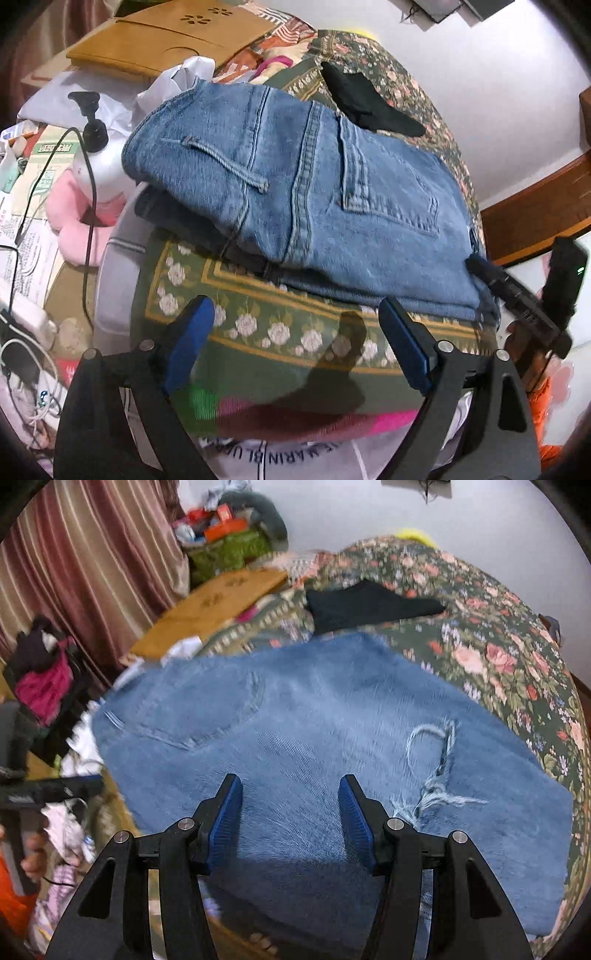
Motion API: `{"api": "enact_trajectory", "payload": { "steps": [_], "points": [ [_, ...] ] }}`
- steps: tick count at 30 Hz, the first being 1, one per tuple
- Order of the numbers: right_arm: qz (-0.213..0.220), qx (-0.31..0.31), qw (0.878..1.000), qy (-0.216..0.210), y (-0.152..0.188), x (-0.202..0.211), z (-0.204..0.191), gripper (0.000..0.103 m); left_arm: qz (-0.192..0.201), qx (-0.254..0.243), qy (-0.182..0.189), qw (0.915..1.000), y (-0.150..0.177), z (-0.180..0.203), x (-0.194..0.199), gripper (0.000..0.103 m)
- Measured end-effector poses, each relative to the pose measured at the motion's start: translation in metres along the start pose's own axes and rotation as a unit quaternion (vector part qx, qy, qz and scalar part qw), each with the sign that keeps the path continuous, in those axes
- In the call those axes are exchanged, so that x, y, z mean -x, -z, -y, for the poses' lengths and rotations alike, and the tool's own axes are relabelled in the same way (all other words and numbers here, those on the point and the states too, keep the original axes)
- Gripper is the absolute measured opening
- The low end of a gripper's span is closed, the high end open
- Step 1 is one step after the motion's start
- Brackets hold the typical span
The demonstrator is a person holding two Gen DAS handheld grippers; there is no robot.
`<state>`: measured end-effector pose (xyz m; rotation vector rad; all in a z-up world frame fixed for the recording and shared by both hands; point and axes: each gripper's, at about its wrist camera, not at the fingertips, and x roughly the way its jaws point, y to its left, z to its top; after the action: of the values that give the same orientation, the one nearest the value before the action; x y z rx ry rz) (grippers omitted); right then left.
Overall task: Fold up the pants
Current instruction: 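Grasp the jeans waistband with the left gripper and lift it over the folded legs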
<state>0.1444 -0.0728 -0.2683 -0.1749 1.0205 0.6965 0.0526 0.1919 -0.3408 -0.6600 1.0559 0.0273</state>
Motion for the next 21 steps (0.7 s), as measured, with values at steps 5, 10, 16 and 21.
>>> {"api": "enact_trajectory", "payload": {
  "steps": [5,10,16,21],
  "points": [
    [0.000,0.018,1.000,0.001,0.004,0.000,-0.001,0.052,0.014,0.040,0.050,0.9978,-0.012,-0.017,-0.005,0.091],
    [0.000,0.015,1.000,-0.004,0.005,-0.002,-0.001,0.053,0.012,0.092,0.089,0.9917,-0.022,-0.034,-0.013,0.092],
    [0.001,0.014,1.000,-0.005,0.004,-0.004,-0.001,0.053,0.032,0.119,0.094,0.9880,-0.033,-0.040,-0.023,0.090],
    [0.002,0.011,1.000,-0.005,0.005,-0.004,0.000,0.053,0.042,0.105,0.033,0.9930,-0.037,-0.038,-0.021,0.053]
  ]
}}
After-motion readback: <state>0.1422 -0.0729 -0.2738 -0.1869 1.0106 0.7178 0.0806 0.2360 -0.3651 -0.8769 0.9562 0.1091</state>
